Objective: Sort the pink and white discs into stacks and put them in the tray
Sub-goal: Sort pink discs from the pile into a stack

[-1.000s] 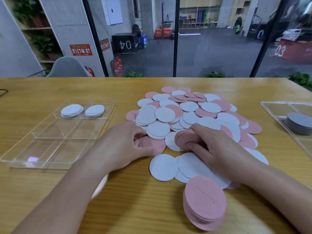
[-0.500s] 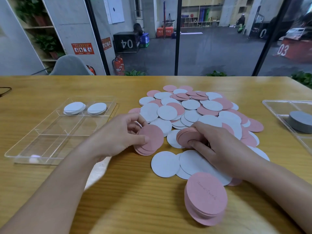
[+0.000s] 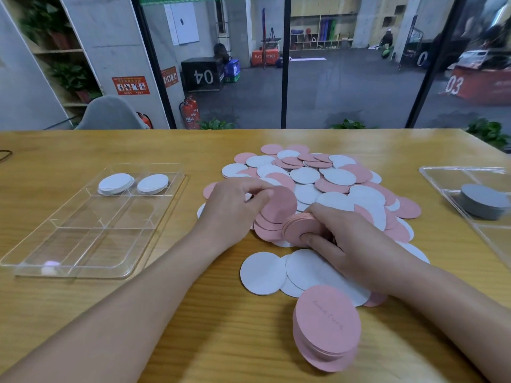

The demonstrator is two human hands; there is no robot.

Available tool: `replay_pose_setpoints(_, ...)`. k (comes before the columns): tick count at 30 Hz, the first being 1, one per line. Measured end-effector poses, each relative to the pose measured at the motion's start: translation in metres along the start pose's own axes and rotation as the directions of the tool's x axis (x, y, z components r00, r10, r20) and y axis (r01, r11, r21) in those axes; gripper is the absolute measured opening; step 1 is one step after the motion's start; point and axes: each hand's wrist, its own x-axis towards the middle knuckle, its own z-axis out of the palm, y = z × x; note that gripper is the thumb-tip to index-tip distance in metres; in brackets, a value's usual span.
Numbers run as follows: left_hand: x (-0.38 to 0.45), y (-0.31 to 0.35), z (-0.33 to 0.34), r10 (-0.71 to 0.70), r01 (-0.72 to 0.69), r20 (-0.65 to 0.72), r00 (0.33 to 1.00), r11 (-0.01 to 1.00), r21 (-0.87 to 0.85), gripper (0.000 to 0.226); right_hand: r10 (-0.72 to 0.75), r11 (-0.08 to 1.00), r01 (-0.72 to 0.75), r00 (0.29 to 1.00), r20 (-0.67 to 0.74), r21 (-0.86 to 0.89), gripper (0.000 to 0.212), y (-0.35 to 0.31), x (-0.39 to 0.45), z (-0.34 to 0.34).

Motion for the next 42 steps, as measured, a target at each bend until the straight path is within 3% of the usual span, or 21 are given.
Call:
replay_pose_setpoints(4, 0.008, -0.003, 0.002, -0.044, 0.045, -0.04, 0.998, 0.999, 0.024, 0.015, -0.003, 1.0, 0.003, 1.0, 0.008, 0.003, 0.03, 0.003, -0.001, -0.001)
replay_pose_setpoints(12, -0.012, -0.007, -0.021, -0.083, 0.07, -0.029, 0.996, 0.944, -0.322, 0.034, -0.003, 1.0, 0.003, 1.0, -0.008, 0.023, 0.032, 0.007, -0.001, 0.0)
replay_pose_setpoints(15, -0.014, -0.006, -0.025, -0.024, 0.029, 0.019, 1.0, 0.96, -0.278, 0.01, -0.004, 0.999, 0.004, 1.0, -0.012, 0.043, 0.028, 0.009, -0.001, 0.0)
replay_pose_setpoints(19, -0.014, -0.006, -0.024, -0.015, 0.027, 0.052, 0.999, 0.971, -0.236, 0.027, 0.005, 0.998, -0.003, 1.0, -0.029, 0.07, 0.026, 0.01, -0.001, -0.002)
replay_pose_setpoints(23, -0.015, -0.004, -0.026, -0.006, 0.013, 0.036, 0.999, 0.98, -0.199, 0.008, 0.013, 0.997, -0.009, 0.998, -0.054, 0.07, 0.023, 0.009, -0.001, -0.004)
replay_pose_setpoints(28, -0.022, 0.004, -0.014, 0.091, -0.038, 0.207, 0.974, 0.968, -0.247, 0.015, 0.048, 0.991, -0.037, 0.995, -0.086, 0.126, 0.011, 0.006, -0.001, -0.006)
replay_pose_setpoints(32, -0.029, 0.012, -0.003, 0.13, -0.023, 0.316, 0.94, 0.947, -0.319, 0.027, -0.003, 1.0, 0.004, 1.0, -0.02, 0.029, 0.011, 0.006, -0.001, -0.001)
replay_pose_setpoints(34, -0.028, 0.009, 0.0, 0.093, -0.048, 0.215, 0.972, 0.977, -0.206, 0.026, -0.001, 1.0, 0.001, 1.0, -0.004, -0.005, 0.017, 0.006, 0.0, 0.002)
replay_pose_setpoints(37, -0.019, 0.001, -0.001, 0.065, -0.064, -0.005, 0.998, 0.989, 0.131, 0.009, 0.008, 0.999, -0.008, 1.0, -0.005, -0.037, 0.025, 0.005, 0.0, 0.004)
replay_pose_setpoints(42, -0.008, -0.007, 0.004, -0.005, -0.009, 0.032, 0.999, 0.907, 0.421, 0.044, -0.009, 0.999, 0.01, 1.0, 0.012, -0.039, 0.017, 0.002, 0.0, 0.004)
